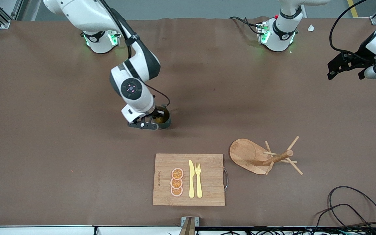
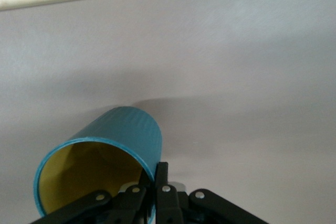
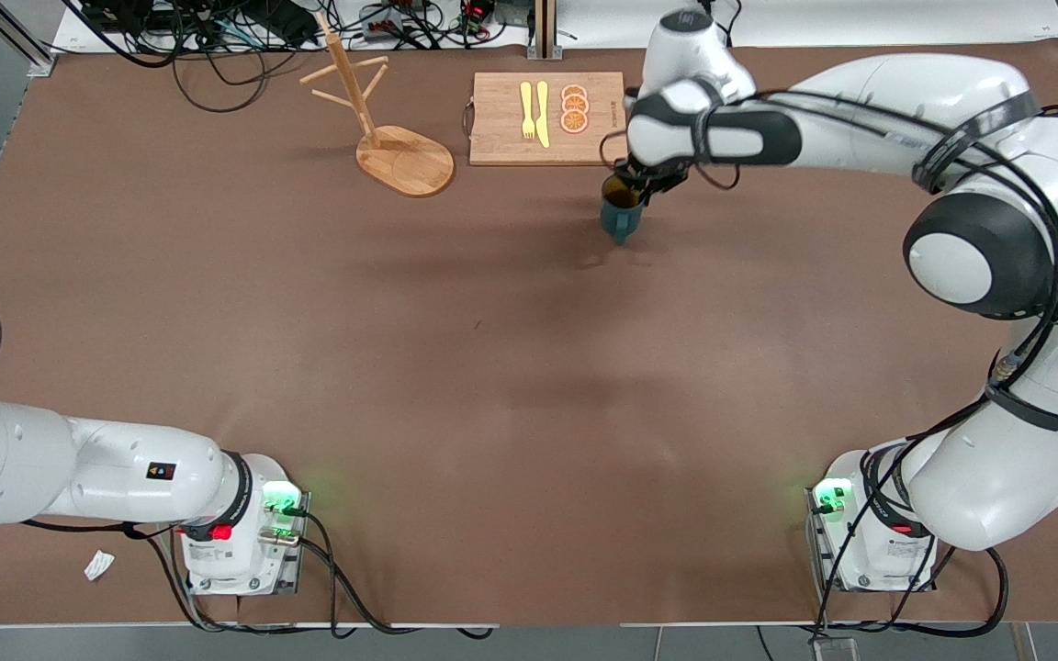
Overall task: Transfer cup from left to right arm and place
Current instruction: 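Close the right gripper on the mug rim while the left gripper releases, then carry the mug away with the right gripper and set it on the table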
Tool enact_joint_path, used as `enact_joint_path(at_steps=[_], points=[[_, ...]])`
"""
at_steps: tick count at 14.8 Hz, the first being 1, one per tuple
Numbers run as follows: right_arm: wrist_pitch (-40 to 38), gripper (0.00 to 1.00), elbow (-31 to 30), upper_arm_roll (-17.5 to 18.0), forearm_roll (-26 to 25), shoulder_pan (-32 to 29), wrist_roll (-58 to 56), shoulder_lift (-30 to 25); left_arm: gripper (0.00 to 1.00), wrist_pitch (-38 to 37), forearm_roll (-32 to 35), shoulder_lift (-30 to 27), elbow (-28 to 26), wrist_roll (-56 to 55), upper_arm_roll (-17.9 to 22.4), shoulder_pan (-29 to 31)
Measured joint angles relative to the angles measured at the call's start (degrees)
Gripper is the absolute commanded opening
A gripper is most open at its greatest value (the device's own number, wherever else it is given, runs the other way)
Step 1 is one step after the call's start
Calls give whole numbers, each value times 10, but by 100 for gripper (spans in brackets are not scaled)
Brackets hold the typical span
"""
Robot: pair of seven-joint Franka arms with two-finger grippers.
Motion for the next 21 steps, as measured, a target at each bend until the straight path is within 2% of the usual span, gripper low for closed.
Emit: enact_joint_path(at_steps=[3, 8, 11, 15, 19, 21], points=[[-58, 0, 42, -2, 0, -36, -100, -18, 100, 4, 0, 0, 0, 0, 0, 1], [-113, 0, 43, -6, -1, -120, -314, -46, 100, 9, -6, 0, 2, 0, 1, 3], [-123, 0, 29, -6, -5, -151, -372, -47, 100, 9, -6, 0, 3, 0, 1, 3], [-70, 0, -9, -6, -29, -177, -464, -50, 100, 11, -6, 0, 4, 0, 1, 2], [52, 0, -116, -7, -40, -215, -606, -75, 100, 15, -6, 0, 7, 0, 0, 0], [72, 0, -148, -7, -42, -234, -680, -86, 100, 15, -6, 0, 7, 0, 0, 1]])
